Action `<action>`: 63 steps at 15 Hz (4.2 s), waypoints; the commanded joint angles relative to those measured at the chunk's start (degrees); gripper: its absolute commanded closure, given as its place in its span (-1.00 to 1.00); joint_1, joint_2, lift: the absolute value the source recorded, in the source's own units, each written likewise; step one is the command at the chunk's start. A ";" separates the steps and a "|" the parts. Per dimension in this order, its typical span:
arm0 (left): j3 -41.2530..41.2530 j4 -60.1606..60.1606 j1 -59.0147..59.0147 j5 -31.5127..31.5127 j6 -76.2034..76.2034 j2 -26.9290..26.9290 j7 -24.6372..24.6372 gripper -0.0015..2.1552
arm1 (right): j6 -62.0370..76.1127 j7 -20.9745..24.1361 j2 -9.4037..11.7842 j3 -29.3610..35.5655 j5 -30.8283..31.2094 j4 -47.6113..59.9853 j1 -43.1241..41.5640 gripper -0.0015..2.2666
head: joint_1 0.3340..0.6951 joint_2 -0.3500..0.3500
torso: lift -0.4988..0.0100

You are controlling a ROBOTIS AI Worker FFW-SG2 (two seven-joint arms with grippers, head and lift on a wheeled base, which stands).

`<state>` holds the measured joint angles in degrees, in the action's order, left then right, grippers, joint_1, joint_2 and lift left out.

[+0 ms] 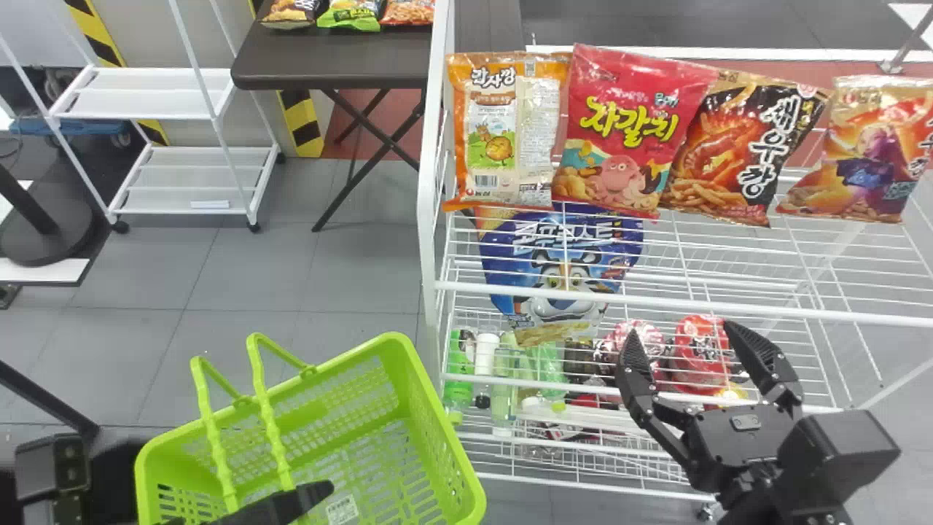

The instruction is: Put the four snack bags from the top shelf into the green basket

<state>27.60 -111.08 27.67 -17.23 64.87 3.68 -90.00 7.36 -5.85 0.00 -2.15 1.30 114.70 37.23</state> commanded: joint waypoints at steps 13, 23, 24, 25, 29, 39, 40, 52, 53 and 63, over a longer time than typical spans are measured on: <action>-0.44 -0.80 0.55 -0.09 -0.04 0.10 -0.57 0.99 | -5.74 2.87 -0.05 -12.79 -2.01 -30.06 -39.43 -0.95 | 1.00 0.47 | 0.96; -0.96 0.08 -1.12 -0.35 -0.04 1.68 -0.57 0.99 | -9.08 3.39 -0.05 -14.02 -6.23 -56.61 -60.34 -0.74 | 1.00 0.40 | 0.96; -0.96 0.17 -1.12 -0.62 0.13 1.86 -0.57 0.99 | -9.25 2.43 -0.05 -13.84 -6.40 -57.40 -60.96 -0.62 | 1.00 0.40 | 0.96; -0.96 0.17 -1.12 -0.79 -0.04 2.03 -0.57 0.99 | -9.08 0.49 -0.05 -13.76 -7.46 -57.92 -61.57 -0.45 | 1.00 0.40 | 0.96; -0.96 0.17 -0.86 -1.41 0.13 2.38 -0.57 0.99 | -13.65 -3.55 -0.05 -12.17 -8.60 -58.63 -62.80 0.98 | 1.00 0.43 | 0.96; -0.35 0.17 -0.77 -2.55 0.13 3.00 -0.57 0.99 | -23.84 -2.67 -0.05 -9.19 -4.12 -32.52 -48.04 0.99 | 1.00 0.51 | 0.96; -0.35 0.08 -0.77 -2.55 0.13 3.00 -0.57 0.99 | -24.55 -2.93 -0.05 -8.84 -4.20 -32.35 -47.69 0.99 | 1.00 0.51 | 0.96; -0.26 0.69 -2.00 -2.29 0.13 3.00 -0.57 0.99 | -31.75 -3.99 -0.05 -4.00 -4.73 -12.22 -35.12 0.99 | 1.00 0.41 | 0.96; -0.35 0.78 -2.35 -2.20 0.13 3.00 -0.57 0.99 | -34.39 -3.99 0.44 -3.65 -4.99 -7.65 -32.13 0.99 | 1.00 0.38 | 0.96; -0.88 2.54 -4.02 -1.76 0.13 2.30 -0.57 0.99 | -60.58 -7.15 1.32 -3.47 -11.85 25.92 -6.91 0.99 | 1.00 0.36 | 0.96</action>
<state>26.82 -108.60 23.59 -19.07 65.00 6.16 -90.00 -48.87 -12.99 1.32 -3.57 -9.86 137.98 29.00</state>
